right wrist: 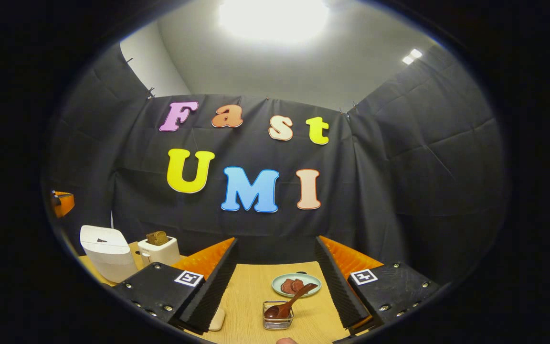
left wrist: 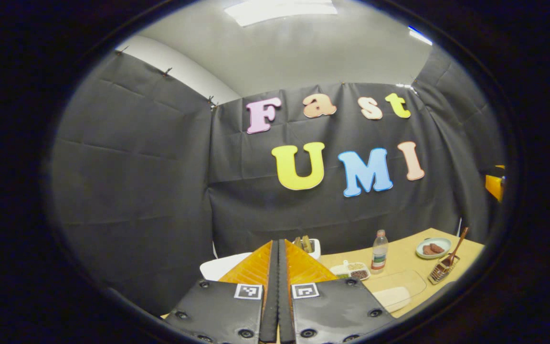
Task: Close the left gripper, press the button to open the rice cooker; take a wooden spoon from the chopstick holder with the right hand, scoop a spoonful of rice and pour it into the rice cooker, then put the wooden spoon back into the chopstick holder.
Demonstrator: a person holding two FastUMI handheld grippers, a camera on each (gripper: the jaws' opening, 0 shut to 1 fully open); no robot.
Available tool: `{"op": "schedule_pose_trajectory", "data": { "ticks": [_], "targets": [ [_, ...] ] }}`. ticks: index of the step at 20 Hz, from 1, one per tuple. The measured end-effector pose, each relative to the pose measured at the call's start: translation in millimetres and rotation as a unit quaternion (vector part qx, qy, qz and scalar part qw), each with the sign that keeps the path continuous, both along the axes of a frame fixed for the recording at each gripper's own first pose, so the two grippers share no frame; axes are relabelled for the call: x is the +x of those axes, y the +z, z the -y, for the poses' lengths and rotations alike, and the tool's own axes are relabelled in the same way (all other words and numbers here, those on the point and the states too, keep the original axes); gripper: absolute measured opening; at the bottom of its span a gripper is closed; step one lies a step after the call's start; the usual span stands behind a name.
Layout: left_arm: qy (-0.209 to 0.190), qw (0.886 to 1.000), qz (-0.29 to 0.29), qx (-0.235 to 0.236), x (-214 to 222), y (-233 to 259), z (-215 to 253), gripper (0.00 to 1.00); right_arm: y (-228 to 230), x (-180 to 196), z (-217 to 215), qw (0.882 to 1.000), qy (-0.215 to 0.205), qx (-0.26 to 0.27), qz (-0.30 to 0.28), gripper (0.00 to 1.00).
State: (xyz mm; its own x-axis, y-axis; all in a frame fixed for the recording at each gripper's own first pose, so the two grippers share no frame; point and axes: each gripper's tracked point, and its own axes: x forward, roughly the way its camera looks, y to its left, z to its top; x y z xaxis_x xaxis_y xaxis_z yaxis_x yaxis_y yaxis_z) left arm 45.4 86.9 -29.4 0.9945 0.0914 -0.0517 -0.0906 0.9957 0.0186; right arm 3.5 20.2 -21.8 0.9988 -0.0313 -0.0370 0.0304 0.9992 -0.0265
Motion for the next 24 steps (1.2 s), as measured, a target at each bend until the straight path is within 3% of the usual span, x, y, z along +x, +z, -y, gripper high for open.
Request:
{"op": "schedule_pose_trajectory", "data": {
  "ticks": [7,11,18,24],
  "targets": [
    [0.001,1.0,-0.019,-0.016,46.0,-35.4,-52.5,0.08,-2.1,-19.2,0.3,0.999,-0.043,-0.015,-0.013,0.96],
    [-0.009,0.998,-0.042,-0.052,73.4,-66.5,-71.0,0.08,-1.7,-36.9,3.1,0.997,-0.071,-0.032,-0.017,0.96],
    [-0.021,0.989,-0.116,-0.085,118.0,-149.5,-83.7,0.08,5.9,-59.6,2.1,0.993,-0.107,-0.055,-0.015,0.96],
    [-0.036,0.984,-0.159,-0.077,135.3,-199.3,-75.6,0.09,-0.1,-76.8,2.0,0.99,-0.121,-0.065,-0.03,0.96]
  ]
}}
